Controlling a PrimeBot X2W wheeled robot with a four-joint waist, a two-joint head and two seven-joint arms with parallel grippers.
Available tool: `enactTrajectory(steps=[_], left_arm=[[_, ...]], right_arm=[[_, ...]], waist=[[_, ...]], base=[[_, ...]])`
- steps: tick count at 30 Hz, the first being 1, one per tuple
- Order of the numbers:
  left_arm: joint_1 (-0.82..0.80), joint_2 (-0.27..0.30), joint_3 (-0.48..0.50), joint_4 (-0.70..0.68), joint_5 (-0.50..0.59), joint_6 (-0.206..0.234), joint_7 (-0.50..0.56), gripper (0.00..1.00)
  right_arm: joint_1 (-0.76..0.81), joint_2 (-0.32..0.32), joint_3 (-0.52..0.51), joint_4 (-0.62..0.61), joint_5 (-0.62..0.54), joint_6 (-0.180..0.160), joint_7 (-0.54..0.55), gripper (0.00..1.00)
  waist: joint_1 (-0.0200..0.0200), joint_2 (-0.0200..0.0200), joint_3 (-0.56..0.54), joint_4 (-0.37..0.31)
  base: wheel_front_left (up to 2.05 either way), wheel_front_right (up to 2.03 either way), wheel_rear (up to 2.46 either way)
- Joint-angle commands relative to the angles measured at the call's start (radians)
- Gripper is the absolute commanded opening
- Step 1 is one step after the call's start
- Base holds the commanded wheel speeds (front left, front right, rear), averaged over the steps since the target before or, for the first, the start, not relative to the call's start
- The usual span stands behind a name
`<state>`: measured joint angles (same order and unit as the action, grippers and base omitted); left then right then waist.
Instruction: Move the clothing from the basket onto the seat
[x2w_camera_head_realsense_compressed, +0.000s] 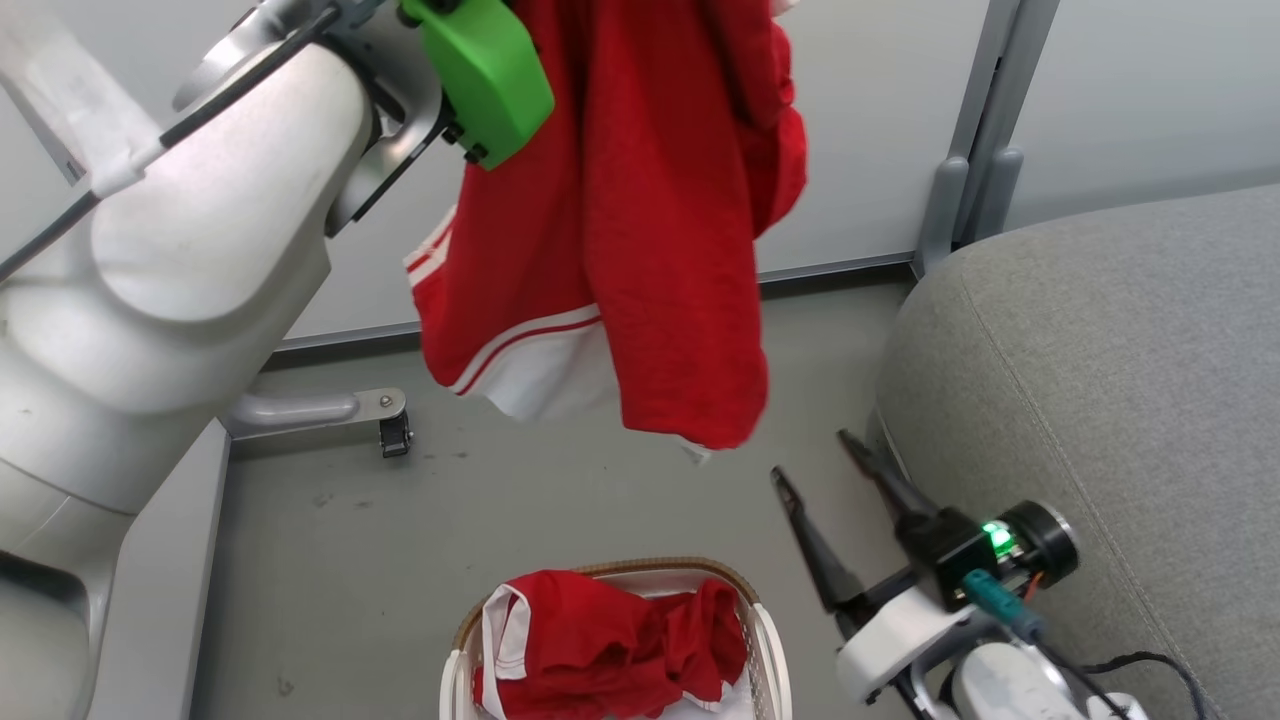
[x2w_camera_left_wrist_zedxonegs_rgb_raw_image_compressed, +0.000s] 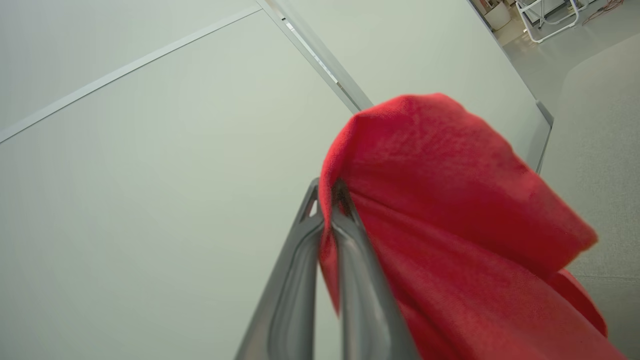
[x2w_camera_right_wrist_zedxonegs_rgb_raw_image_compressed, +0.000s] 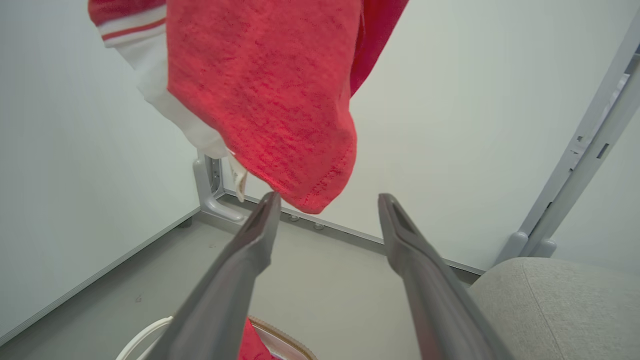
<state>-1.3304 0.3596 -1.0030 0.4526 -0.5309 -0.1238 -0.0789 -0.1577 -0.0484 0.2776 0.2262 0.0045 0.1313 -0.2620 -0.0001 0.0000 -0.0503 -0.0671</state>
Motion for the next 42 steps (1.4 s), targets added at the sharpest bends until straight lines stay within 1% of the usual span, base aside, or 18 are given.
enactTrajectory(steps=[1, 7, 13, 17, 25, 28, 31, 32, 33, 34, 37, 42], left_arm=[[-0.026, -0.011, -0.001, 0.005, -0.008, -0.002, 0.003, 0.00], [-0.074, -0.055, -0.018, 0.023, -0.025, -0.004, -0.007, 0.00], [-0.109, -0.082, -0.034, 0.015, -0.050, -0.006, -0.009, 0.00], [-0.115, -0.086, -0.045, 0.014, -0.061, -0.006, -0.012, 0.00], [-0.080, -0.077, -0.069, 0.018, -0.080, -0.007, -0.008, 0.00], [-0.064, -0.074, -0.076, 0.020, -0.094, -0.007, -0.006, 0.00], [-0.043, -0.073, -0.081, 0.023, -0.108, -0.007, -0.007, 0.00], [-0.036, -0.072, -0.081, 0.024, -0.112, -0.005, -0.008, 0.00], [-0.027, -0.071, -0.082, 0.025, -0.116, -0.003, -0.009, 0.00], [-0.018, -0.069, -0.083, 0.026, -0.118, 0.000, -0.010, 0.00], [0.018, -0.062, -0.085, 0.030, -0.133, 0.007, -0.014, 0.00], [0.112, -0.040, -0.088, 0.037, -0.172, 0.024, -0.026, 0.00]], right_arm=[[-0.006, -0.004, 0.019, 0.023, -0.010, -0.001, -0.004, 1.00], [-0.036, -0.004, 0.076, 0.131, -0.030, -0.001, -0.003, 1.00], [-0.081, -0.004, 0.061, 0.128, -0.024, -0.001, -0.003, 1.00], [-0.105, -0.004, 0.034, 0.092, -0.031, -0.001, -0.003, 1.00], [-0.119, -0.004, -0.030, -0.063, -0.071, -0.001, -0.003, 1.00], [-0.125, -0.004, -0.029, -0.103, -0.069, -0.001, -0.003, 1.00], [-0.129, -0.003, 0.012, -0.093, -0.086, -0.001, -0.003, 1.00], [-0.132, -0.003, 0.025, -0.080, -0.086, -0.001, -0.003, 0.39], [-0.140, -0.004, 0.039, -0.066, -0.085, -0.001, -0.003, 0.12], [-0.148, -0.005, 0.048, -0.052, -0.078, -0.001, -0.003, 0.00], [-0.162, -0.004, 0.062, -0.030, -0.066, -0.001, -0.003, 0.00], [-0.192, -0.004, 0.053, -0.033, -0.062, -0.001, -0.003, 0.00]], waist=[[0.0001, 0.0000, -0.003, 0.003], [0.0001, 0.0000, -0.019, 0.017], [0.0001, 0.0000, -0.030, 0.031], [0.0001, 0.0000, -0.036, 0.039], [0.0001, 0.0000, -0.041, 0.039], [0.0001, 0.0000, -0.042, 0.035], [0.0001, 0.0000, -0.042, 0.030], [0.0001, 0.0000, -0.042, 0.029], [0.0001, 0.0000, -0.042, 0.026], [0.0001, 0.0000, -0.042, 0.025], [0.0001, 0.0000, -0.039, 0.020], [0.0001, 0.0000, -0.032, 0.012]], base=[[0.00, 0.00, 0.00], [0.00, 0.00, 0.00], [0.00, 0.00, 0.00], [0.00, 0.00, 0.00], [0.00, 0.00, 0.00], [0.00, 0.00, 0.00], [0.00, 0.00, 0.00], [0.00, 0.00, 0.00], [0.00, 0.00, 0.00], [0.00, 0.00, 0.00], [0.00, 0.00, 0.00], [0.00, 0.00, 0.00]])
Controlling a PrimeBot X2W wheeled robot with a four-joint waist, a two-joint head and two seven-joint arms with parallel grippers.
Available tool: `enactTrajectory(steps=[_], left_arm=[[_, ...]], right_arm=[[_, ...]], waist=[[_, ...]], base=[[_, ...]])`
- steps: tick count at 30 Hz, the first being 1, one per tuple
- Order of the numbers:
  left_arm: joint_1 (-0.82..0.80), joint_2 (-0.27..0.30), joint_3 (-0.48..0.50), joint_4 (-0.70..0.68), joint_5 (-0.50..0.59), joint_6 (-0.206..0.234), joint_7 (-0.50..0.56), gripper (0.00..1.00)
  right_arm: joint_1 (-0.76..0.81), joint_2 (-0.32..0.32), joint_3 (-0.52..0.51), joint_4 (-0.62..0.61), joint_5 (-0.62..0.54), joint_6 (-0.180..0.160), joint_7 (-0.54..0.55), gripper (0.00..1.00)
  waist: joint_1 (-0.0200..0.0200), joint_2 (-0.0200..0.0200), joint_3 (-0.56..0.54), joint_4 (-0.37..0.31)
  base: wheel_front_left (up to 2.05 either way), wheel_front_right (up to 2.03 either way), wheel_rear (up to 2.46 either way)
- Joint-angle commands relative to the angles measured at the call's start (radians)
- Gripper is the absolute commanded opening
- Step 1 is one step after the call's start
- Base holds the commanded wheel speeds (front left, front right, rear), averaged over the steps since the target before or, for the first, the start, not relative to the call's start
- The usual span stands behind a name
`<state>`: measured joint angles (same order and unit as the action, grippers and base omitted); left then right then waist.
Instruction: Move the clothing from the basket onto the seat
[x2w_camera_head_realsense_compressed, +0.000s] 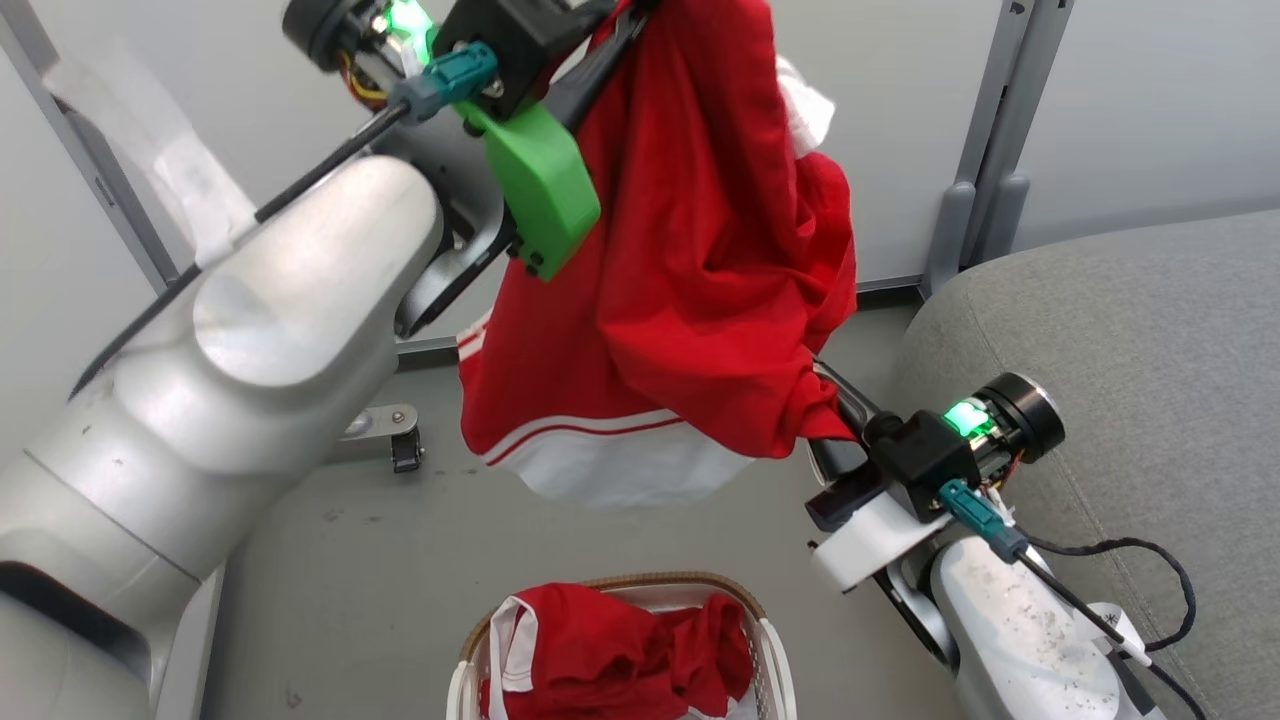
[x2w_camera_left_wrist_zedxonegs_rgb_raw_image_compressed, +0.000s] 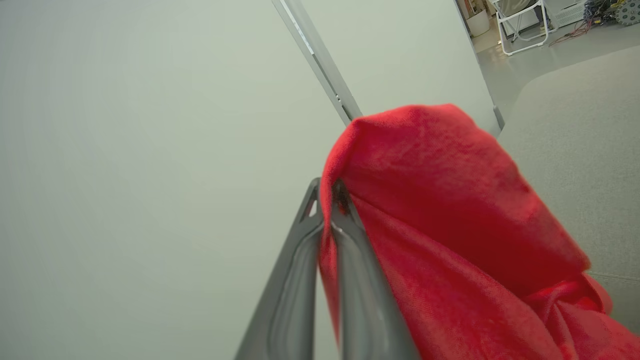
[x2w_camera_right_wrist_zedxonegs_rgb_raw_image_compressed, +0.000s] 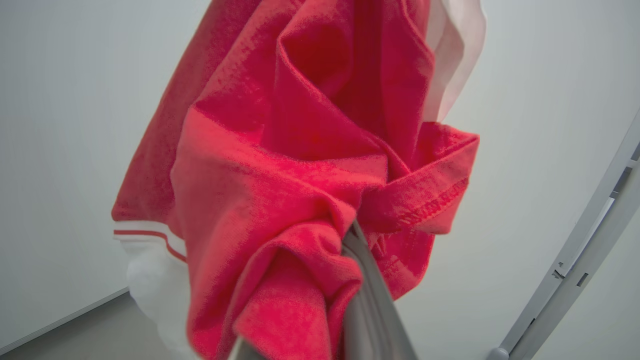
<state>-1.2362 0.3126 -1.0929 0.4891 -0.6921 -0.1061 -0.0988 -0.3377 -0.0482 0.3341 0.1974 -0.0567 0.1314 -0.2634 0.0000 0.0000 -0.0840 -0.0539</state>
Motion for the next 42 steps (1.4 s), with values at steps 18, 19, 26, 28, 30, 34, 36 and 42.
enactTrajectory(steps=[18, 19, 26, 28, 30, 34, 36, 42], left_arm=[[0.537, 0.015, 0.063, -0.012, -0.144, 0.078, -0.166, 1.00], [0.571, 0.011, 0.078, -0.021, -0.142, 0.081, -0.167, 1.00], [0.726, 0.000, 0.175, -0.101, -0.063, 0.090, -0.167, 1.00], [0.760, -0.005, 0.193, -0.114, -0.043, 0.092, -0.167, 1.00], [0.791, -0.011, 0.213, -0.123, -0.016, 0.093, -0.167, 1.00], [0.842, -0.031, 0.251, -0.140, 0.024, 0.095, -0.167, 1.00], [0.862, -0.040, 0.272, -0.148, 0.045, 0.094, -0.167, 1.00], [0.909, -0.074, 0.321, -0.172, 0.108, 0.083, -0.167, 1.00]], right_arm=[[-0.089, -0.004, -0.146, -0.027, -0.062, -0.001, -0.002, 0.00], [-0.088, -0.004, -0.154, -0.027, -0.069, -0.001, -0.002, 0.00], [-0.070, -0.004, -0.200, -0.016, -0.098, -0.001, -0.002, 0.00], [-0.064, -0.004, -0.211, -0.010, -0.104, -0.001, -0.002, 0.00], [-0.061, -0.004, -0.221, -0.002, -0.108, -0.001, -0.002, 0.00], [-0.063, -0.004, -0.239, 0.020, -0.114, -0.001, -0.002, 0.00], [-0.073, -0.004, -0.242, 0.030, -0.120, -0.001, -0.002, 0.00], [-0.111, -0.005, -0.253, 0.059, -0.144, -0.001, -0.002, 0.00]], waist=[[0.0000, 0.0000, 0.014, -0.012], [0.0000, 0.0000, 0.014, -0.013], [0.0000, 0.0000, 0.019, -0.020], [0.0000, 0.0000, 0.020, -0.023], [0.0000, 0.0000, 0.021, -0.026], [0.0000, 0.0000, 0.026, -0.035], [0.0000, 0.0000, 0.030, -0.047], [0.0000, 0.0000, 0.049, -0.127]], base=[[0.00, 0.00, 0.00], [0.00, 0.00, 0.00], [0.00, 0.00, 0.00], [0.00, 0.00, 0.00], [0.00, 0.00, 0.00], [0.00, 0.00, 0.00], [0.00, 0.00, 0.00], [0.00, 0.00, 0.00]])
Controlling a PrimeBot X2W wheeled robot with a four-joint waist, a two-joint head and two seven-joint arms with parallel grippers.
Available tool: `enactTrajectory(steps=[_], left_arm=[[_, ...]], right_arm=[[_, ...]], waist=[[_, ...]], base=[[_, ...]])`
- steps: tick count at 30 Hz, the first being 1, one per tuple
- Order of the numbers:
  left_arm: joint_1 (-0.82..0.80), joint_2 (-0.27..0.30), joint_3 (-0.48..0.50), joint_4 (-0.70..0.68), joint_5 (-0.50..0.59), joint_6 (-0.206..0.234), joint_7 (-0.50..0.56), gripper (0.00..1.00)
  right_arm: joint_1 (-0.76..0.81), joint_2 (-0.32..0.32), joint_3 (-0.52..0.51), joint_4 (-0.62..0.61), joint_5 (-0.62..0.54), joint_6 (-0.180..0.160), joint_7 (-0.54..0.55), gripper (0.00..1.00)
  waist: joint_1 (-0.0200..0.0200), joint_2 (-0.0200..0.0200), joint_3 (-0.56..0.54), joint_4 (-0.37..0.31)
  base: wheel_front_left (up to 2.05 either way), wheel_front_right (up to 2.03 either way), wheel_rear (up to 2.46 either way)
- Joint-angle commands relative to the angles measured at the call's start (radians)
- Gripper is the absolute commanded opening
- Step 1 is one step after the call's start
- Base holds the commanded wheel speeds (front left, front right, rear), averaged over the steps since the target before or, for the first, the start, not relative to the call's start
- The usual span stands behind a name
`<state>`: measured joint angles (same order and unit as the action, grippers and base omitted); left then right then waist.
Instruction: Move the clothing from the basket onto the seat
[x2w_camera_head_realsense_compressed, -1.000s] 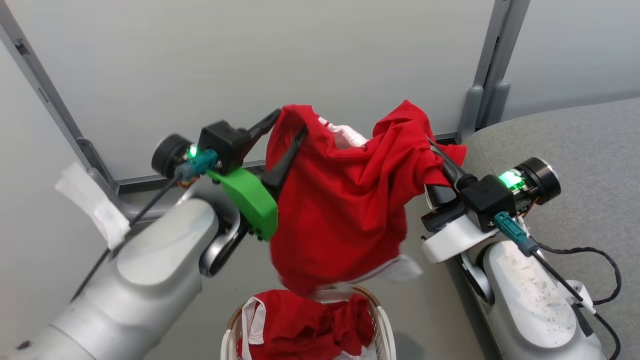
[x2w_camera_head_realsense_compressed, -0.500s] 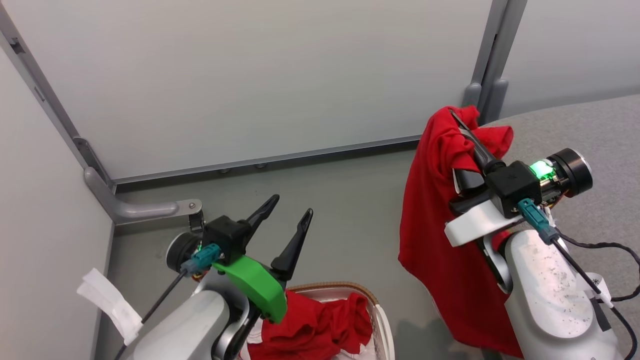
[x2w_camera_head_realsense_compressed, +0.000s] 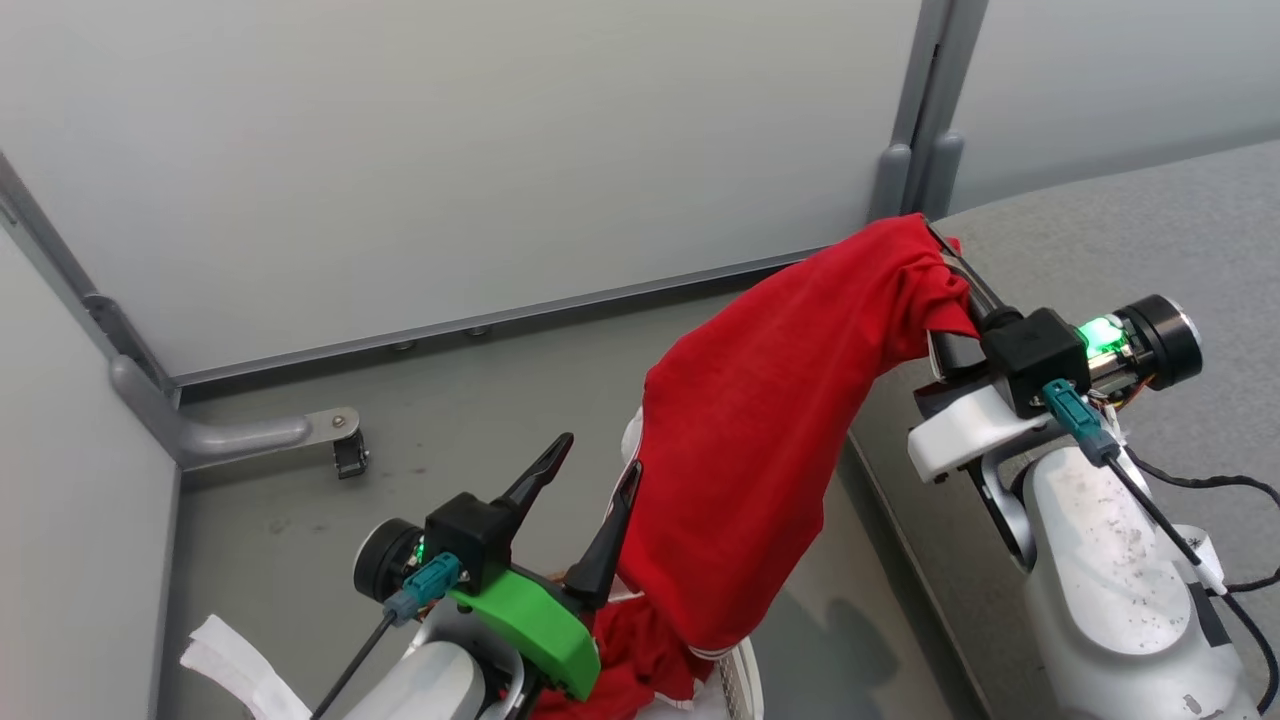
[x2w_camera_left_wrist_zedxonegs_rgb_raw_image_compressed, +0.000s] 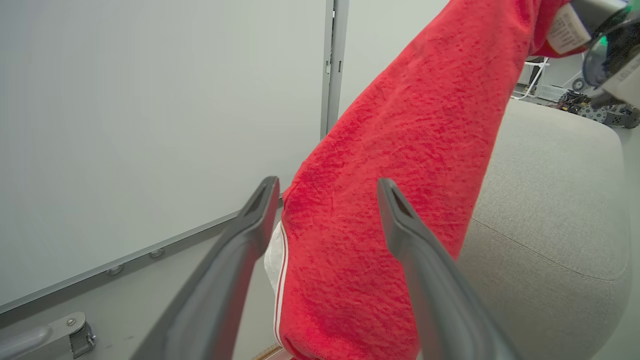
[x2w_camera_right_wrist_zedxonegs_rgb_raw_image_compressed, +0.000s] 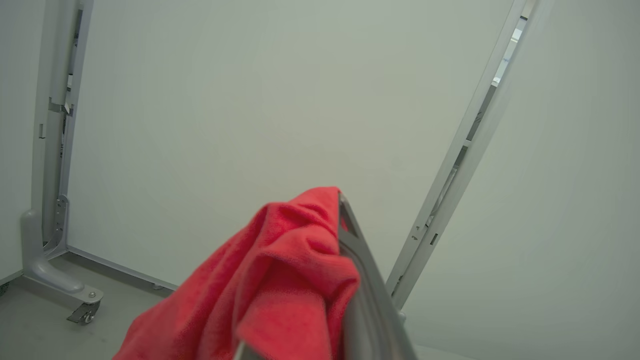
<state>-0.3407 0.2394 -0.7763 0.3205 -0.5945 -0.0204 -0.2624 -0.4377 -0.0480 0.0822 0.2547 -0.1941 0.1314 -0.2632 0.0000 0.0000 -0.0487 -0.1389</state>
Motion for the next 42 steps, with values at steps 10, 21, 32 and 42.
enactTrajectory(steps=[10, 21, 32, 42], left_arm=[[0.036, -0.062, 0.054, 0.014, 0.103, -0.039, -0.004, 1.00], [0.030, -0.115, 0.068, 0.053, 0.170, -0.077, -0.004, 1.00], [-0.005, -0.103, 0.075, 0.052, 0.214, -0.095, -0.004, 1.00], [-0.108, -0.053, 0.073, 0.001, 0.260, -0.101, 0.024, 1.00]], right_arm=[[-0.051, -0.037, -0.057, 0.040, -0.034, -0.001, -0.002, 0.00], [-0.038, -0.097, -0.109, 0.072, -0.023, -0.001, -0.002, 0.00], [-0.188, -0.149, -0.088, 0.179, -0.028, -0.001, -0.002, 0.00], [-0.568, -0.245, -0.130, 0.322, -0.001, -0.001, 0.009, 0.00]], waist=[[0.0000, 0.0000, 0.048, -0.246], [0.0000, 0.0000, 0.082, -0.367], [0.0000, 0.0000, 0.169, -0.337], [0.0000, 0.0000, 0.381, -0.237]], base=[[0.00, 0.00, 0.00], [0.00, 0.00, 0.00], [0.00, 0.00, 0.00], [0.00, 0.00, 0.00]])
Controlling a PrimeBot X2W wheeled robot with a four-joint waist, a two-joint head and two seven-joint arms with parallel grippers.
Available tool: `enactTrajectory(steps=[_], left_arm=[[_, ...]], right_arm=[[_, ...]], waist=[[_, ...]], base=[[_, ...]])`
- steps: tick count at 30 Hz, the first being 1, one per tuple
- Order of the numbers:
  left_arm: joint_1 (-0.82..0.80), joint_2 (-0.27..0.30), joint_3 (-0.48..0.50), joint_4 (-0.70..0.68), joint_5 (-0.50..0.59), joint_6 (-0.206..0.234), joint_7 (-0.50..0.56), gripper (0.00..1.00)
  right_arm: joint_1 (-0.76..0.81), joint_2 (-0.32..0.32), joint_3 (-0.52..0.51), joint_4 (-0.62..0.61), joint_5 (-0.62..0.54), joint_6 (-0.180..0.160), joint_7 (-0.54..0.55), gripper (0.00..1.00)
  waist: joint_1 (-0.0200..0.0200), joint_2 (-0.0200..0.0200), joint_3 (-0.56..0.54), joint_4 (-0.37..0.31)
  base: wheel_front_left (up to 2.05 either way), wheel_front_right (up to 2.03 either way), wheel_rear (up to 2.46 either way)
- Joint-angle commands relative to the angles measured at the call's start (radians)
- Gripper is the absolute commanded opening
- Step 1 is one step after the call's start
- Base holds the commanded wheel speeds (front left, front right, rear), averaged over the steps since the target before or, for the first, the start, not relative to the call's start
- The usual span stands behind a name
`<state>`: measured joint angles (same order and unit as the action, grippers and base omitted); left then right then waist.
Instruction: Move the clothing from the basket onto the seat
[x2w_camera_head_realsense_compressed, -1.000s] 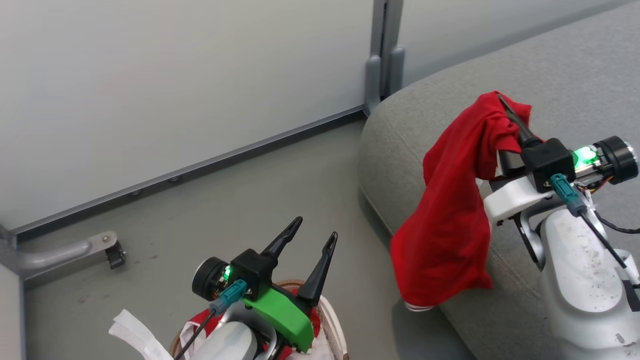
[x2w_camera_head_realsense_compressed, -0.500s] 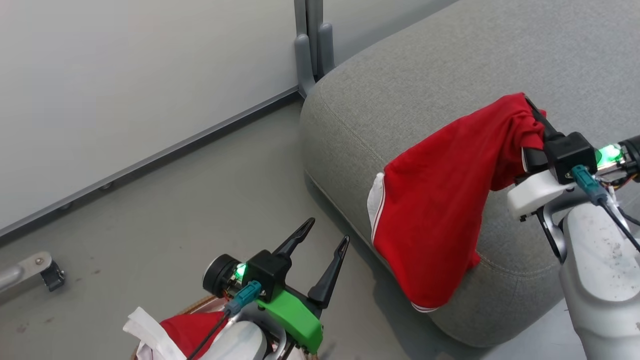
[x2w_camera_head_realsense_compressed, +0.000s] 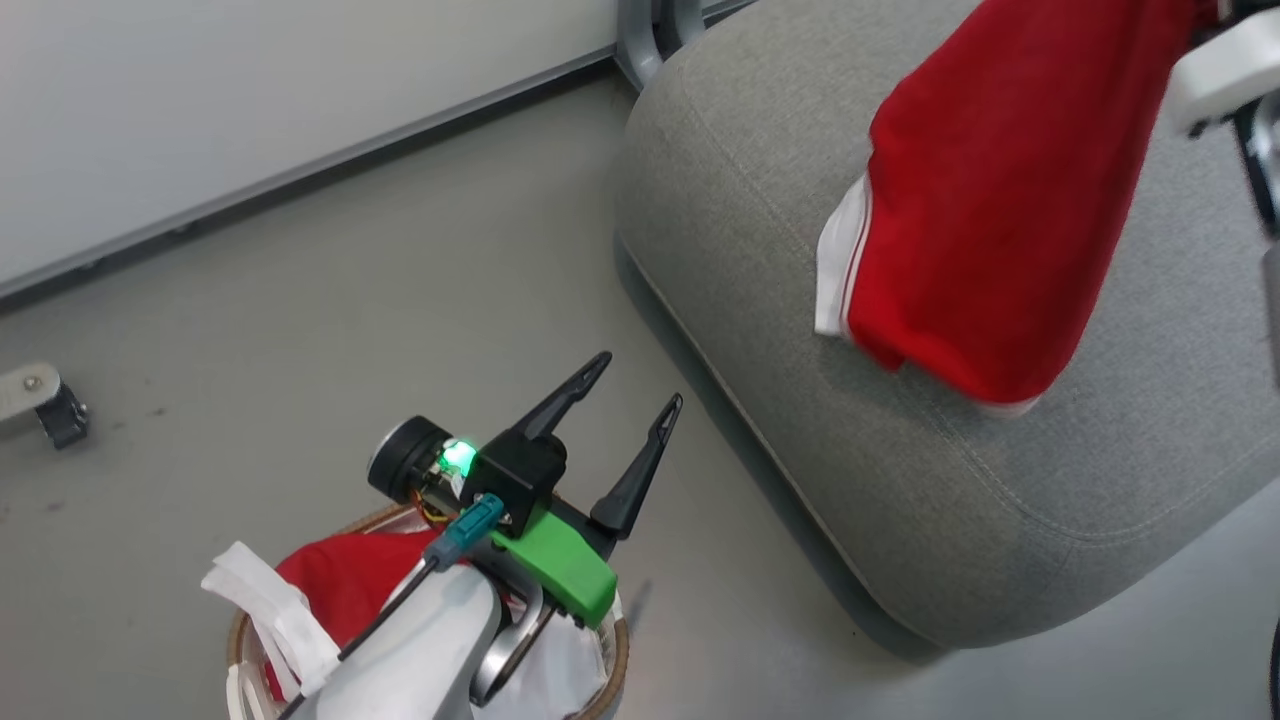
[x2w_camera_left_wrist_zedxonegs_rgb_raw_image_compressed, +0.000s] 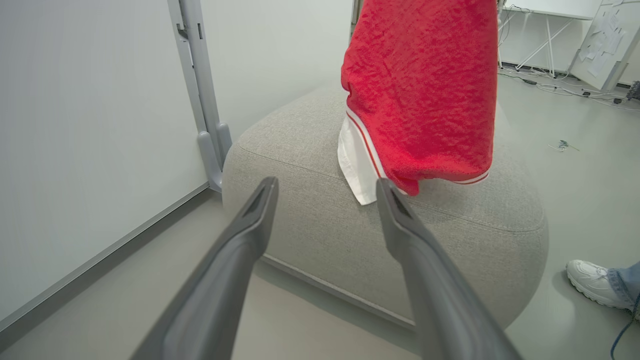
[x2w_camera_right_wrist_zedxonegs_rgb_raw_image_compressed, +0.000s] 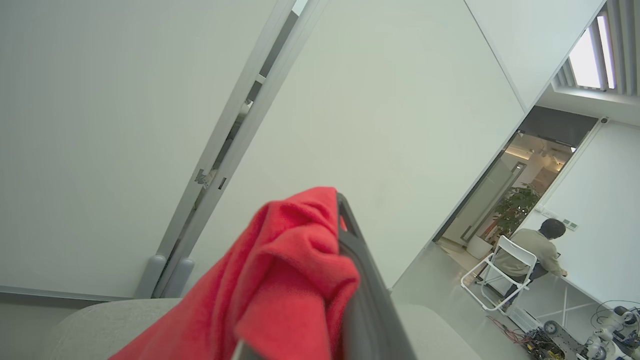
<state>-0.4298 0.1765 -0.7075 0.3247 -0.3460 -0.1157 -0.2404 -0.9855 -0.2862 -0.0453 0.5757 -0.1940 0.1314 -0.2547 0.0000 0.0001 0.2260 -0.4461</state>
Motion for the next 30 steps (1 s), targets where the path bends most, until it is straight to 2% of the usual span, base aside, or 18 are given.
enactTrajectory(steps=[1, 10, 14, 18, 30], left_arm=[[-0.029, 0.017, 0.007, -0.010, 0.014, -0.005, 0.004, 1.00], [-0.086, 0.066, 0.022, -0.092, 0.033, 0.016, 0.037, 1.00], [-0.100, 0.090, 0.029, -0.134, 0.040, 0.024, 0.062, 1.00], [-0.122, 0.107, 0.023, -0.168, 0.053, 0.027, 0.086, 1.00], [-0.166, 0.140, 0.019, -0.225, 0.078, 0.035, 0.133, 1.00]], right_arm=[[-0.057, -0.020, -0.005, 0.012, -0.009, -0.001, 0.004, 0.00], [-0.366, -0.175, -0.044, 0.096, -0.047, -0.001, 0.047, 0.00], [-0.436, -0.218, -0.060, 0.158, -0.069, -0.001, 0.052, 0.00], [-0.434, -0.214, -0.101, 0.226, -0.084, -0.001, 0.033, 0.00], [-0.245, -0.112, -0.227, 0.452, -0.143, -0.001, -0.006, 0.00]], waist=[[0.0000, -0.0001, 0.124, 0.078], [0.0000, -0.0001, 0.270, 0.145], [0.0000, -0.0001, 0.326, 0.153], [0.0000, -0.0001, 0.375, 0.160], [0.0000, -0.0001, 0.454, 0.160]], base=[[0.00, 0.00, 0.00], [0.00, 0.00, 0.00], [0.00, 0.00, 0.00], [0.00, 0.00, 0.00], [0.00, 0.00, 0.00]])
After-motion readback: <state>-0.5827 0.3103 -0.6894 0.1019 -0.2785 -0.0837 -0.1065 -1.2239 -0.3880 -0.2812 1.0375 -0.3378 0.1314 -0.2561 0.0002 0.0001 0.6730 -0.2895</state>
